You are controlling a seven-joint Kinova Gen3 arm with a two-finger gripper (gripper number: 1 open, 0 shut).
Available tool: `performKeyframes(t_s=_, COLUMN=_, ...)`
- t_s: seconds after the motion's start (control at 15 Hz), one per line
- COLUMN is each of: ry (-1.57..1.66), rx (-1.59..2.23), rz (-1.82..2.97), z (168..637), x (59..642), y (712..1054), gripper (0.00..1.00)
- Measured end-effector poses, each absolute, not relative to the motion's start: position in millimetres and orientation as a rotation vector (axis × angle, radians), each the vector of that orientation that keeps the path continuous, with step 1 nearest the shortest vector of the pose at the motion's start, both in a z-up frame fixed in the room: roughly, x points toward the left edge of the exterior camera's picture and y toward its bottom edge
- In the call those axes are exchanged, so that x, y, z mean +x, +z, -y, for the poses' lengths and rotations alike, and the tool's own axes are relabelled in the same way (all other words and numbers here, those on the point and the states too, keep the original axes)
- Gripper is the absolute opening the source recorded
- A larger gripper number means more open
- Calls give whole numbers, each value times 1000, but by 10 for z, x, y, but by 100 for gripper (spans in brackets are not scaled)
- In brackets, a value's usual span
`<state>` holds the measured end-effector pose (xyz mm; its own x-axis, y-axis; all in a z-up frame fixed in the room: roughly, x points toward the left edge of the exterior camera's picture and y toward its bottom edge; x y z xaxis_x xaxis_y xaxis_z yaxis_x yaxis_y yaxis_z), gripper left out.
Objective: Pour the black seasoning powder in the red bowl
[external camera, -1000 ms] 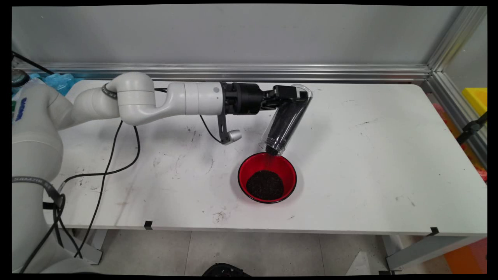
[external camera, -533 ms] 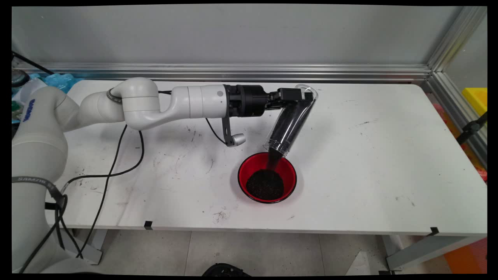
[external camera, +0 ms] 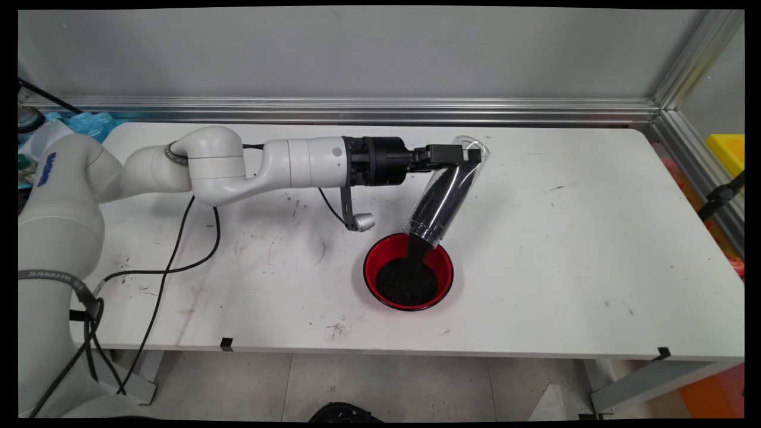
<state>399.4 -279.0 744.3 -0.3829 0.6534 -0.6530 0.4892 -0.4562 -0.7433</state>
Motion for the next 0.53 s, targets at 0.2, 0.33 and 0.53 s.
performKeyframes(t_s=0.2, ry=1976, rx=-1682, rz=1539, z=2775, x=3979, y=7427, gripper=0)
performKeyframes(t_s=0.33, ry=1981, rx=-1690, rz=1522, z=2768, x=3968, y=7417, gripper=0)
performKeyframes(t_s=0.53, ry=1988, rx=-1703, rz=1498, z=2758, x=3953, y=7404, gripper=0)
